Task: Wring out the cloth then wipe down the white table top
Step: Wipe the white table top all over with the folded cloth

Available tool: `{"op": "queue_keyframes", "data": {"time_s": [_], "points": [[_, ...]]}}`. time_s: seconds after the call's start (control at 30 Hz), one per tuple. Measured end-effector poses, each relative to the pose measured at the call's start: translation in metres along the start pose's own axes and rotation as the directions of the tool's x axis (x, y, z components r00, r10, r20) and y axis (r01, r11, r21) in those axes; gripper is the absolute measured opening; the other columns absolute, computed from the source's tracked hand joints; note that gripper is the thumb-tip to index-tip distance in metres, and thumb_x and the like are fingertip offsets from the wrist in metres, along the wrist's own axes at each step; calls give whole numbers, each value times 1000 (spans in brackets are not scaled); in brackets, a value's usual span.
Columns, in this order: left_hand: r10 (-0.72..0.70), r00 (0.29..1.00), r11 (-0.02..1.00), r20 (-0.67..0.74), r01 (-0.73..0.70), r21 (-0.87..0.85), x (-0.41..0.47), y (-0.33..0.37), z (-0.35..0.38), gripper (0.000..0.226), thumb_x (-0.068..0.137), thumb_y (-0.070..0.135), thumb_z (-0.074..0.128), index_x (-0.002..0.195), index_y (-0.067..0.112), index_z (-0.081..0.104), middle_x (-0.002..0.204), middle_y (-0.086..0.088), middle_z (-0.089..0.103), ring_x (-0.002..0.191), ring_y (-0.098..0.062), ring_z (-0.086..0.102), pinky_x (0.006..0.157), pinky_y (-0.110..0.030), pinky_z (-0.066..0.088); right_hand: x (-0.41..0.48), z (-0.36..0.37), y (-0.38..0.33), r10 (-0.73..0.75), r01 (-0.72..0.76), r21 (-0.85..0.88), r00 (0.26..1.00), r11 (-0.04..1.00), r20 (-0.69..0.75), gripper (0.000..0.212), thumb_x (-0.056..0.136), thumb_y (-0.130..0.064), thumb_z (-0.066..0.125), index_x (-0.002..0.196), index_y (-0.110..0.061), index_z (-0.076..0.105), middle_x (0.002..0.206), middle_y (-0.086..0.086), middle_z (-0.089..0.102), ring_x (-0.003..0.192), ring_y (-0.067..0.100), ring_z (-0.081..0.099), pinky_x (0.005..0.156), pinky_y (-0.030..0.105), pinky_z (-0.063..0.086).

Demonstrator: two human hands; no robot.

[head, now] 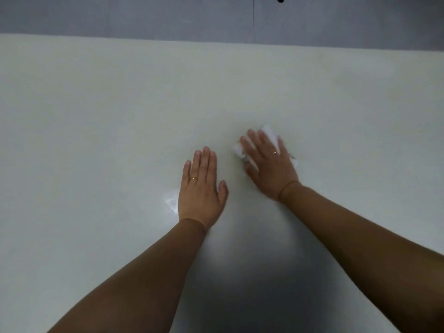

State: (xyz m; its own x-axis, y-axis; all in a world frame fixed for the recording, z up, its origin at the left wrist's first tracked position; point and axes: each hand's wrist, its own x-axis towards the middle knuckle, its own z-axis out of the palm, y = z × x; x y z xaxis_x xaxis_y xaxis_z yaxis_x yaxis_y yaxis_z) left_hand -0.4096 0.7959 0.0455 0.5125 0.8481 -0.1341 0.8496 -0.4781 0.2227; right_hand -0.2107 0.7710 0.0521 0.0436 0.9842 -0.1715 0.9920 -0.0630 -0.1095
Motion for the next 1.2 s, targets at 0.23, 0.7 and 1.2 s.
{"op": "queue_keyframes", "data": {"time_s": [0.23, 0.7, 1.2], "points": [[-5, 1000, 1000, 7, 5, -19, 0, 1, -2, 68, 92, 38, 29, 152, 8, 15, 160, -10, 11, 148, -23, 4, 120, -39, 1, 54, 4, -57, 546, -539, 109, 837, 835, -42, 62, 98, -42, 26, 151, -20, 1, 160, 6, 0, 147, 26, -2, 114, 53, -5], [2, 1000, 995, 16, -1, -95, 2, 1, -7, 68, 88, 35, 37, 148, 4, 28, 157, -12, 23, 146, -25, 15, 118, -43, 11, 108, -6, -46, 598, -592, 121, 801, 797, -26, 62, 98, -42, 25, 151, -21, -1, 160, 5, -4, 147, 25, -4, 114, 54, -4], [3, 1000, 993, -1, -3, -117, 2, 0, -5, 67, 86, 34, 41, 146, 4, 34, 155, -12, 27, 146, -25, 19, 116, -46, 20, 158, -14, -34, 421, -417, 71, 905, 906, -58, 60, 98, -40, 24, 151, -19, 4, 160, 5, 2, 147, 26, 2, 114, 55, -1]]}}
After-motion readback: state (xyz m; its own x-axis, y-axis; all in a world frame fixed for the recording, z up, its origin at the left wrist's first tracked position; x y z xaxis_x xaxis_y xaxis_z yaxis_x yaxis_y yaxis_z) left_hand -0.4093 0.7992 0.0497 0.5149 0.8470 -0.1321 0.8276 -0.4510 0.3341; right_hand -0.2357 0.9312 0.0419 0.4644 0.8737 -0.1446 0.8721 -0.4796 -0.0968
